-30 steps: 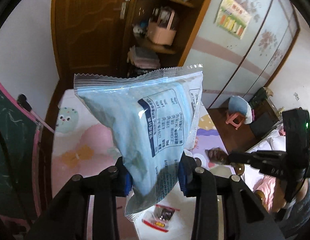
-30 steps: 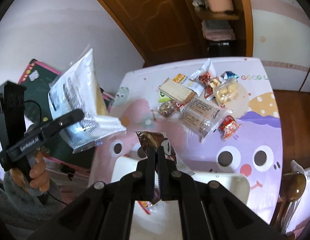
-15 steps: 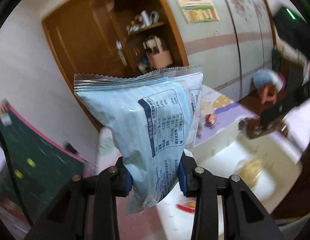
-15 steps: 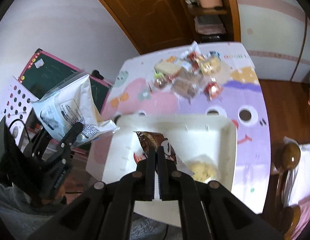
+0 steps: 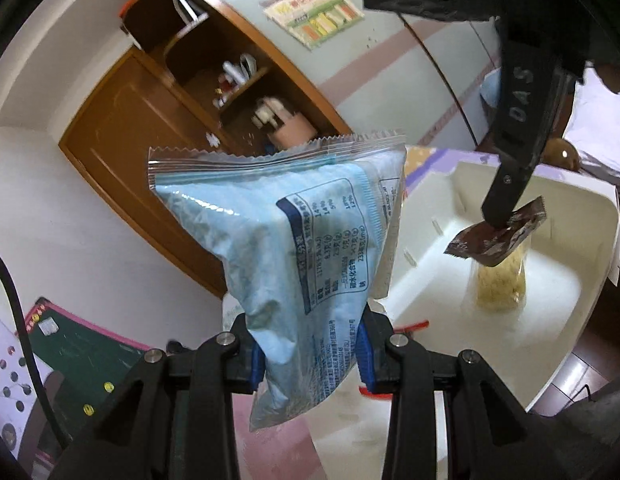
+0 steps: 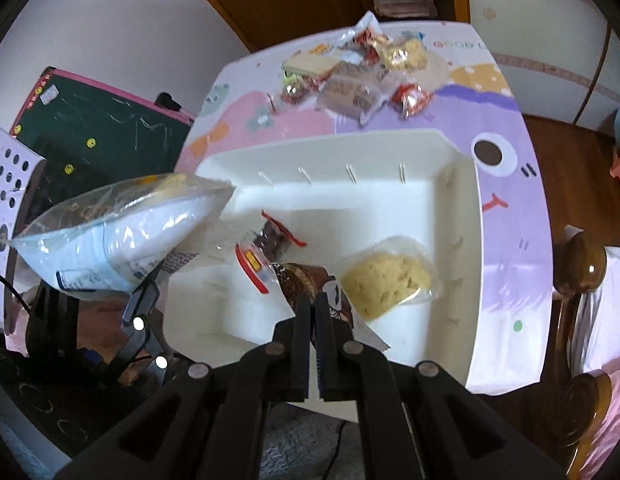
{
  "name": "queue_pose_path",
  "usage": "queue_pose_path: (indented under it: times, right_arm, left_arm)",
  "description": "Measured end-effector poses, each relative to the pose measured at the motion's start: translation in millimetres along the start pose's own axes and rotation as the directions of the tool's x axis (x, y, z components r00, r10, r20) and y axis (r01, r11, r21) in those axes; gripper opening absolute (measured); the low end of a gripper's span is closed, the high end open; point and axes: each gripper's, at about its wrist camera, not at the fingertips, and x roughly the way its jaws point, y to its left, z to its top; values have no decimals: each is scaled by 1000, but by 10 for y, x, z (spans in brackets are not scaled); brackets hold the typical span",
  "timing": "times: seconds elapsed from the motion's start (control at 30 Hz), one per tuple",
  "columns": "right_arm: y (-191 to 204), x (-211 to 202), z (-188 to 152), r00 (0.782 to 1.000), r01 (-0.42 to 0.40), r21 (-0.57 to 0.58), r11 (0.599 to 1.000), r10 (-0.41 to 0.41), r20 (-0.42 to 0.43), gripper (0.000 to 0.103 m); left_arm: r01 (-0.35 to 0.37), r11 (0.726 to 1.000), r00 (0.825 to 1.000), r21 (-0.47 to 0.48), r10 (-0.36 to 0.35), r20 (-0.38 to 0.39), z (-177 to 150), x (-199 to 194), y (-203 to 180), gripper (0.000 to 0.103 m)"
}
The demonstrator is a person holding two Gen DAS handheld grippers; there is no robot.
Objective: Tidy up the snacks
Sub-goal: 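Lift both held snacks and place them into the white tray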
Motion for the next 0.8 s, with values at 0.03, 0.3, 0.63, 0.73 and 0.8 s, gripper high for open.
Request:
queue_pose_path:
  times: [0.03,0.3,0.63,0.73,0.8]
  right_arm:
    - [-7,38,-8,1000,2,4,1000,-2,-11,2]
    - [-13,119,-9,999,44,11,999,-43,-20,5]
    - [-47,100,-41,998,64,38,997,-63,-15,21]
    - [-50,92,-48,998,67,43,997,-66,-12,23]
    - [-51,78,-58,998,63,46,997,-62,-9,24]
  left_arm:
    - [14,1000,1000,-9,-14,-28,-2,75,9,35]
    - [103,985,965,-137,-132,-226,-102,525,120,39]
    - [118,969,943,-218,-178,-282,-111,644,216,68]
    - [118,971,948,-209,-173,-267,-90,568,219,78]
    - [136,969,946,-207,-189,-264,-86,532,215,79]
